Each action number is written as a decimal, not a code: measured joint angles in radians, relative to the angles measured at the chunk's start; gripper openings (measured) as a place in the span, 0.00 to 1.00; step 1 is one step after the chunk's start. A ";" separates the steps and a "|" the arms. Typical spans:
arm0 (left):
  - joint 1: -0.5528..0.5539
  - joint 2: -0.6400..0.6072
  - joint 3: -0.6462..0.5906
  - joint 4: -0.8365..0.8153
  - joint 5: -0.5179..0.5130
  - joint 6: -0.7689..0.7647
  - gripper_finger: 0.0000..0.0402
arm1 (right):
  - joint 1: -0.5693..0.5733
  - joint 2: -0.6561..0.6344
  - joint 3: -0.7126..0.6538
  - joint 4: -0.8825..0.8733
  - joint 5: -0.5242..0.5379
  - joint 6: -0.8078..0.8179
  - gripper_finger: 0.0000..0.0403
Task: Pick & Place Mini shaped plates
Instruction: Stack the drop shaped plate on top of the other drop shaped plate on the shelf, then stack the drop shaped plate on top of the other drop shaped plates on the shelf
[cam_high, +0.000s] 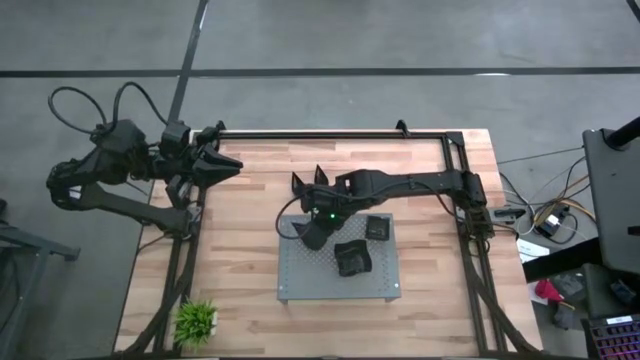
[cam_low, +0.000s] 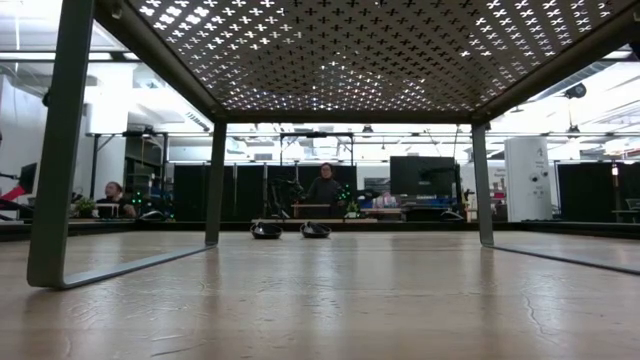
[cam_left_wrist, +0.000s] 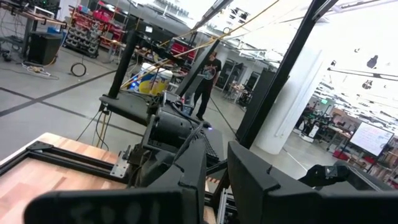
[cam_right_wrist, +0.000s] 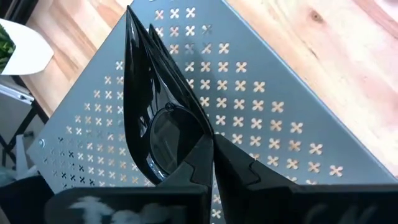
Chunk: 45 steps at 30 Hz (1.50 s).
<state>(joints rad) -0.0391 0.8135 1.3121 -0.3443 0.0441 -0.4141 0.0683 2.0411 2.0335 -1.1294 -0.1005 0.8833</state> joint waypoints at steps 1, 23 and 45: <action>0.000 0.000 0.000 0.000 0.000 0.000 0.15 | 0.000 0.000 0.000 0.000 0.000 0.000 0.02; 0.000 -0.006 0.000 0.005 0.000 0.019 0.15 | 0.008 -0.002 -0.016 0.004 -0.012 0.030 0.10; 0.000 -0.009 0.000 0.013 -0.012 0.020 0.15 | -0.057 -0.003 0.089 0.006 0.015 -0.023 0.16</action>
<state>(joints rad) -0.0389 0.8047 1.3123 -0.3313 0.0317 -0.3943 0.0109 2.0377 2.1223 -1.1233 -0.0860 0.8600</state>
